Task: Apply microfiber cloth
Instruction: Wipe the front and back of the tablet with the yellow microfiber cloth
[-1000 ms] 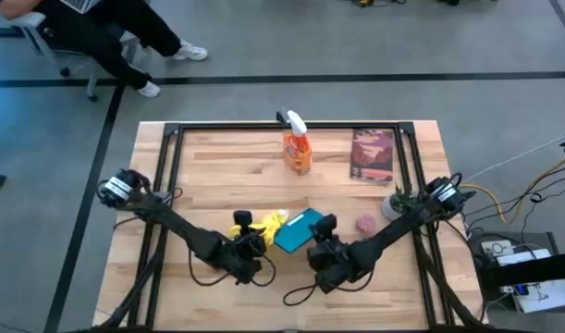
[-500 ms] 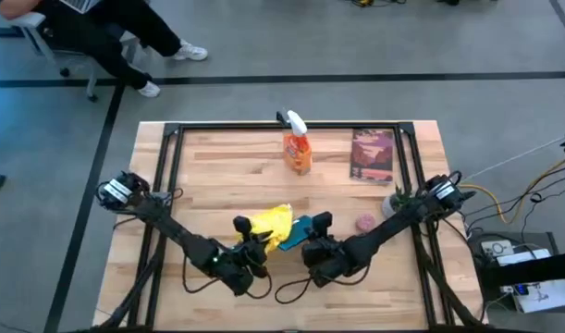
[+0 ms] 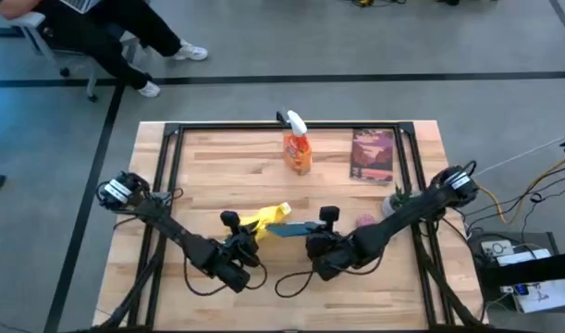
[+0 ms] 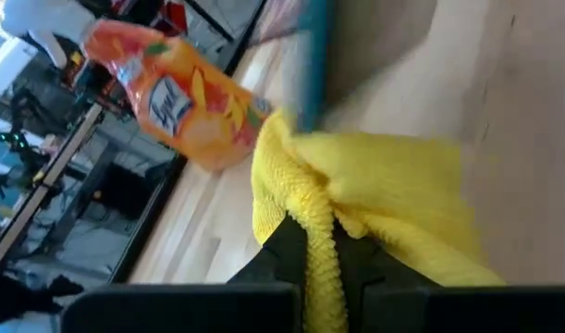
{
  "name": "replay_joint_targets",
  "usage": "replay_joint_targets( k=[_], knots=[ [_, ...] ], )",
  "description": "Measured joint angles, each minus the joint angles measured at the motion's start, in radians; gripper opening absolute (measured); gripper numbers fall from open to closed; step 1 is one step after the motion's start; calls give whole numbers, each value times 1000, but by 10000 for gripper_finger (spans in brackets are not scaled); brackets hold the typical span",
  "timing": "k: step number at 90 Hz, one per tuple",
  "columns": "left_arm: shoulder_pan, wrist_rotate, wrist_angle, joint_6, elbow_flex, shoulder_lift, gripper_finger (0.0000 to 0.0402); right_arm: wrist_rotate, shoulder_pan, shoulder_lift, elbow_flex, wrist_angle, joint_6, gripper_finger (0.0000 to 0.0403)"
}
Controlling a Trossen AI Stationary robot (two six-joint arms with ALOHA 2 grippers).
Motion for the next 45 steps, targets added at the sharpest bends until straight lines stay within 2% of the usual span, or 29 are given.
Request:
replay_joint_targets(
  k=[9,23,39,45],
  knots=[
    [-7,0,-63,-50,0,0,0,-109,-31,-49,1,-26,78,9],
    [-22,25,-175,-129,0,0,0,-437,-127,-96,-3,-57,193,9],
    [-41,61,-272,-219,0,0,0,-838,-254,-88,-8,-48,156,9],
    [-48,63,-275,-233,0,0,0,-960,-300,-73,-13,-31,121,9]
  ],
)
